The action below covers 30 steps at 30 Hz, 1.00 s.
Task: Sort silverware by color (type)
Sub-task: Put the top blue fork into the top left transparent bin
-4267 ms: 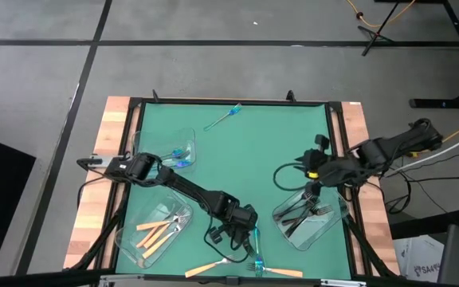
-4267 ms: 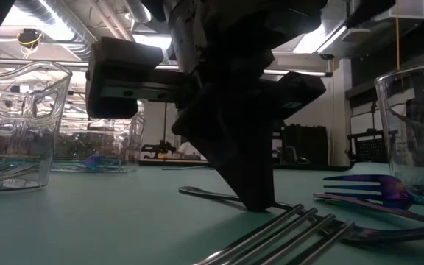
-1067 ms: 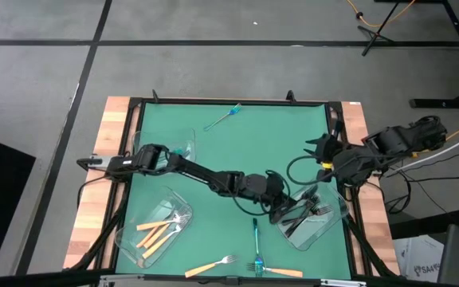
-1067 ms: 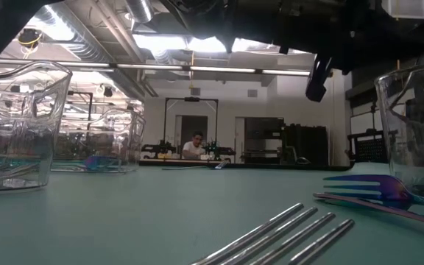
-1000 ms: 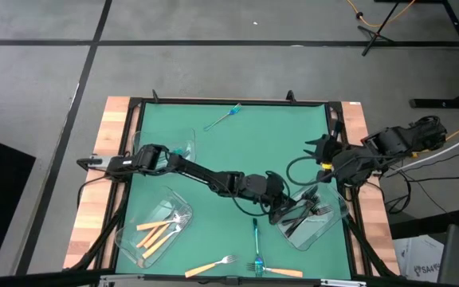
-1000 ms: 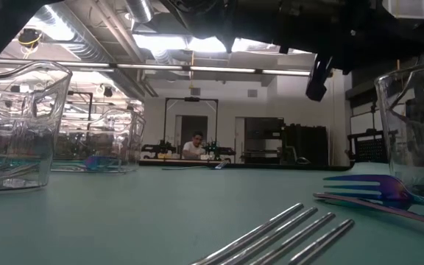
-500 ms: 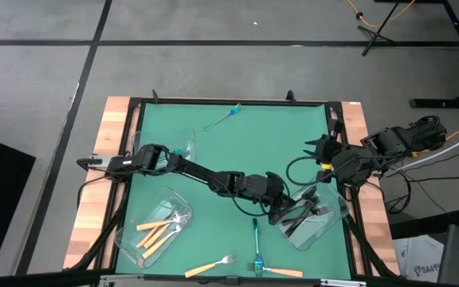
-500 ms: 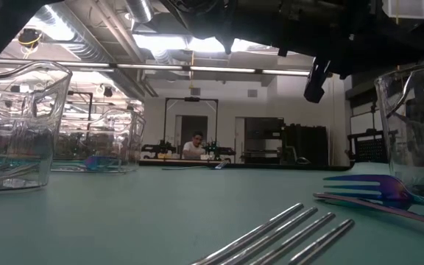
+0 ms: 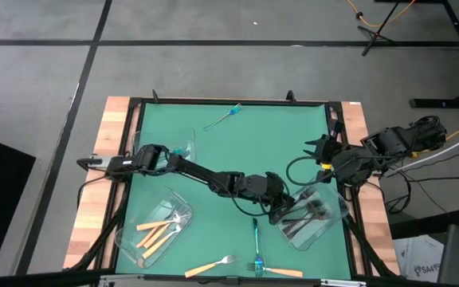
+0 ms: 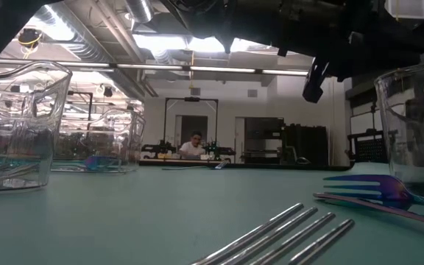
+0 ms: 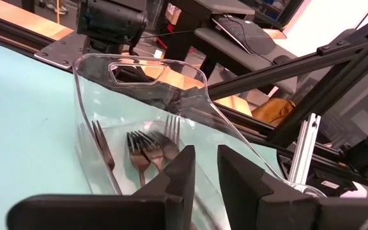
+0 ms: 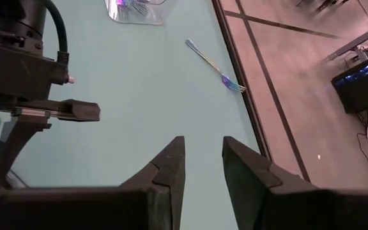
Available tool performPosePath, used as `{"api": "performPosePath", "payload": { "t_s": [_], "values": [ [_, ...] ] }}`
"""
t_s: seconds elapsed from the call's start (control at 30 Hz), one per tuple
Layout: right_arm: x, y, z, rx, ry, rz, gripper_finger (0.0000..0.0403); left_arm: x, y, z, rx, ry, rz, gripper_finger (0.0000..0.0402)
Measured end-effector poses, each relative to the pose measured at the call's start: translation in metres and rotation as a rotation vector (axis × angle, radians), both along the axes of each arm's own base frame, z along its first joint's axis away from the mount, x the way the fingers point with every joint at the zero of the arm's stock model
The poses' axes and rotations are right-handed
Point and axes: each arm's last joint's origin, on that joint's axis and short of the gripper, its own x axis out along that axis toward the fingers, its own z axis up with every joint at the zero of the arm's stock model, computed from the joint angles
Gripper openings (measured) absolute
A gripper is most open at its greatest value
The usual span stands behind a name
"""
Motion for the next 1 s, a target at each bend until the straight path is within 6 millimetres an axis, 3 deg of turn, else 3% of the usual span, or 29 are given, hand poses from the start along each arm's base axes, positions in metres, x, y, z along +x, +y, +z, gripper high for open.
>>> {"api": "performPosePath", "payload": {
  "t_s": [0.63, 1.0],
  "values": [
    [0.000, 0.001, 0.000, 0.049, -0.008, -0.016, 0.0095, 0.000, 0.002, 0.000, 0.015, -0.003, 0.055, 0.0060],
    [0.000, 0.002, -0.001, 0.077, 0.003, 0.002, 0.0095, -0.003, 0.003, 0.020, 0.145, -0.080, -0.283, 0.0059]
  ]
}}
